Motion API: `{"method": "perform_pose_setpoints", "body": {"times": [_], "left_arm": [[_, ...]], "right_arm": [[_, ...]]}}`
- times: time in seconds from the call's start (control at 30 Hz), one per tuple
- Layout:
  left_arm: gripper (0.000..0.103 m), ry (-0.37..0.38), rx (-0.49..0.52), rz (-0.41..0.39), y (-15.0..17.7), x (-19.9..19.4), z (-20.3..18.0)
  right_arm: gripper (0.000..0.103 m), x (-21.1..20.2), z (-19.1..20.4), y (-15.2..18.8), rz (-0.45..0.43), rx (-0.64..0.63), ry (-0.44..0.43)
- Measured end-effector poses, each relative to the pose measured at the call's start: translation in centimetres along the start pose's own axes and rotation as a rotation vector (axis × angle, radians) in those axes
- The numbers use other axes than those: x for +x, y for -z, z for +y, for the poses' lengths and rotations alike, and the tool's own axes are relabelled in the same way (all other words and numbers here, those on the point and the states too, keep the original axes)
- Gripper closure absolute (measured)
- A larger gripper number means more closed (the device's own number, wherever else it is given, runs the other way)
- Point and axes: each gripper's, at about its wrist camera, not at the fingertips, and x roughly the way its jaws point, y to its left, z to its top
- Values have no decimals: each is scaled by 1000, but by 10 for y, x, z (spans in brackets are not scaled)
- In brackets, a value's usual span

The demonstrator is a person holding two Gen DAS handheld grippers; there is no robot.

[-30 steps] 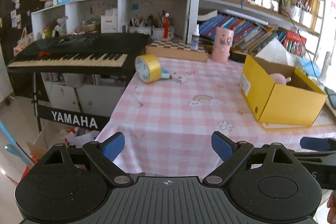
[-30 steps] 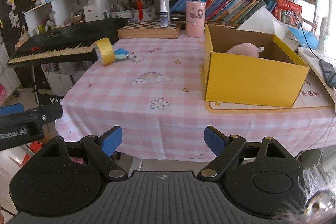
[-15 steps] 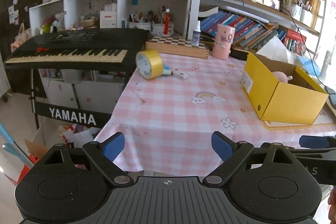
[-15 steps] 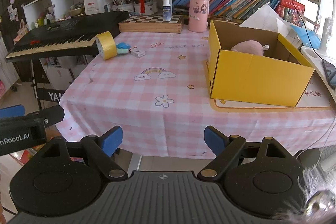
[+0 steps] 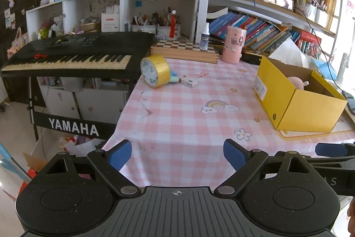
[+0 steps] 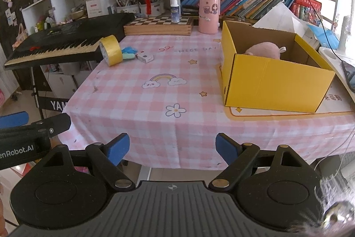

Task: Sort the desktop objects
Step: 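Move both open tools back over the table toward the tape roll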

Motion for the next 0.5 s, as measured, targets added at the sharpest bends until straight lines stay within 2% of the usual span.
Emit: {"method": "perform_pose_setpoints", "body": {"times": [0.5], "left_arm": [[11, -2, 11, -21, -9, 8, 6]], "right_arm": [[26, 15, 6, -12, -17, 0, -25]]}}
